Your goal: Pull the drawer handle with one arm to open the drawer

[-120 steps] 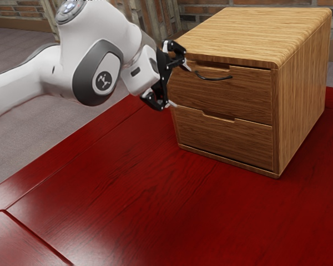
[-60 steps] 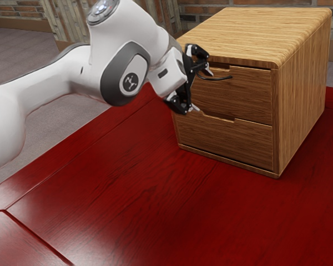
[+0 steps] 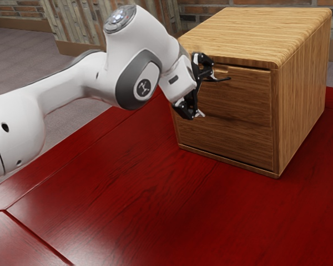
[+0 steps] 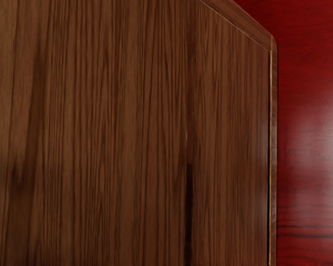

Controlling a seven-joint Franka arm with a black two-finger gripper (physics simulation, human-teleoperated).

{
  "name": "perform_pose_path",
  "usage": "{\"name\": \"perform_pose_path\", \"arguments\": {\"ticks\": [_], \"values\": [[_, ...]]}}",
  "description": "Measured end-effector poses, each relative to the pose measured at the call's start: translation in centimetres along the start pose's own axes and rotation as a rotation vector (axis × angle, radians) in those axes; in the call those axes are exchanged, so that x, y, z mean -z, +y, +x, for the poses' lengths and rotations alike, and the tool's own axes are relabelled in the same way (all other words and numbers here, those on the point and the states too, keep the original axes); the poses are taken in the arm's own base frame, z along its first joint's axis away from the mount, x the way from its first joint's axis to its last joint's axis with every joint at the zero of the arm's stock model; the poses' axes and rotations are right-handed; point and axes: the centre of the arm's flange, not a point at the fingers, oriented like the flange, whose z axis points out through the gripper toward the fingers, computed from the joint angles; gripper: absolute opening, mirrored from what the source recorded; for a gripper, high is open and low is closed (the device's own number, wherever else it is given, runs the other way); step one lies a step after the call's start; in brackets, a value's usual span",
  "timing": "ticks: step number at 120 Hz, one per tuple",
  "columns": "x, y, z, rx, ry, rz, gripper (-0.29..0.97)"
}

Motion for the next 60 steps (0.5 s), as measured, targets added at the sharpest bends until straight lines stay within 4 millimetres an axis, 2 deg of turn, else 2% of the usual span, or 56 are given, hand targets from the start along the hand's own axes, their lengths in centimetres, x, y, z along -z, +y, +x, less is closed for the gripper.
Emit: {"name": "perform_pose_path", "arguments": {"ticks": [17, 33, 54, 60], "values": [[1.3, 0.4, -0.2, 0.008, 0.001, 0.008, 0.62], [1.7, 1.3, -0.5, 0.014, -0.002, 0.013, 0.70], [2.5, 1.8, -0.8, 0.021, -0.005, 0.026, 0.66], [2.5, 2.2, -0.8, 0.021, -0.005, 0.027, 0.69]]}}
